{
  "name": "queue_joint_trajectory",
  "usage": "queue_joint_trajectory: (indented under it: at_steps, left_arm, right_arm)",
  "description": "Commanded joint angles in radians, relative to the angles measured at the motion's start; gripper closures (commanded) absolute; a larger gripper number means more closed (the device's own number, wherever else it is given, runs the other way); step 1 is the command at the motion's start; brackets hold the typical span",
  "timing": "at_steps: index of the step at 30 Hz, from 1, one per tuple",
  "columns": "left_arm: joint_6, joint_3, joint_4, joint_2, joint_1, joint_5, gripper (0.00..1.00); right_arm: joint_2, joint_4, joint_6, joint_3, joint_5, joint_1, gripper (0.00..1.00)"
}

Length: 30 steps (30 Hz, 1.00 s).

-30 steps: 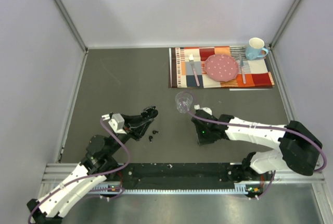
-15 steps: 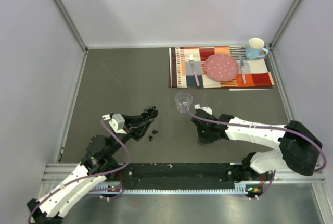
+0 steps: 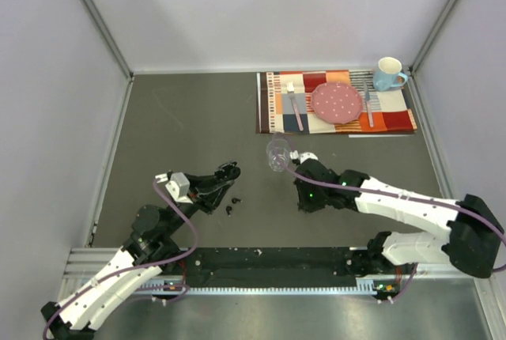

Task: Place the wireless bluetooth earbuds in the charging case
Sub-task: Pick up the earbud from the center of the board, then place the earbud in the charging case.

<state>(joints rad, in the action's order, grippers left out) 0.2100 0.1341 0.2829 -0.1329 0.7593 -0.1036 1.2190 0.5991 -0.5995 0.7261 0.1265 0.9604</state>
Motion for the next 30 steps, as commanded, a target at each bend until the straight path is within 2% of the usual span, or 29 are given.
queue_joint_trajectory:
  at_steps: [1, 5, 9, 13, 15, 21, 30]
  left_arm:
    - [-0.011, 0.009, 0.042, -0.004, 0.0, -0.024, 1.0]
    - [-0.032, 0.021, 0.065, -0.039, 0.0, -0.083, 1.0]
    - [-0.052, 0.059, 0.067, -0.096, 0.0, -0.131, 1.0]
    - [-0.061, 0.078, 0.091, -0.146, 0.0, -0.186, 1.0]
    - [-0.064, 0.094, 0.098, -0.18, 0.0, -0.229, 1.0]
    - [-0.081, 0.148, 0.101, -0.263, 0.0, -0.366, 1.0]
    - [-0.116, 0.211, 0.096, -0.336, 0.0, -0.533, 1.0]
  right_arm:
    - [-0.098, -0.018, 0.209, 0.102, -0.089, 0.011, 1.0]
    - [-0.183, -0.019, 0.357, 0.163, -0.235, 0.011, 1.0]
    - [-0.301, -0.024, 0.484, 0.24, -0.298, 0.012, 1.0]
    - [-0.338, -0.022, 0.593, 0.335, -0.398, 0.011, 1.0]
    - [-0.339, -0.022, 0.65, 0.393, -0.493, 0.011, 1.0]
    - [-0.257, 0.03, 0.785, 0.515, -0.616, 0.02, 1.0]
    - [-0.17, 0.09, 0.955, 0.596, -0.633, 0.086, 1.0]
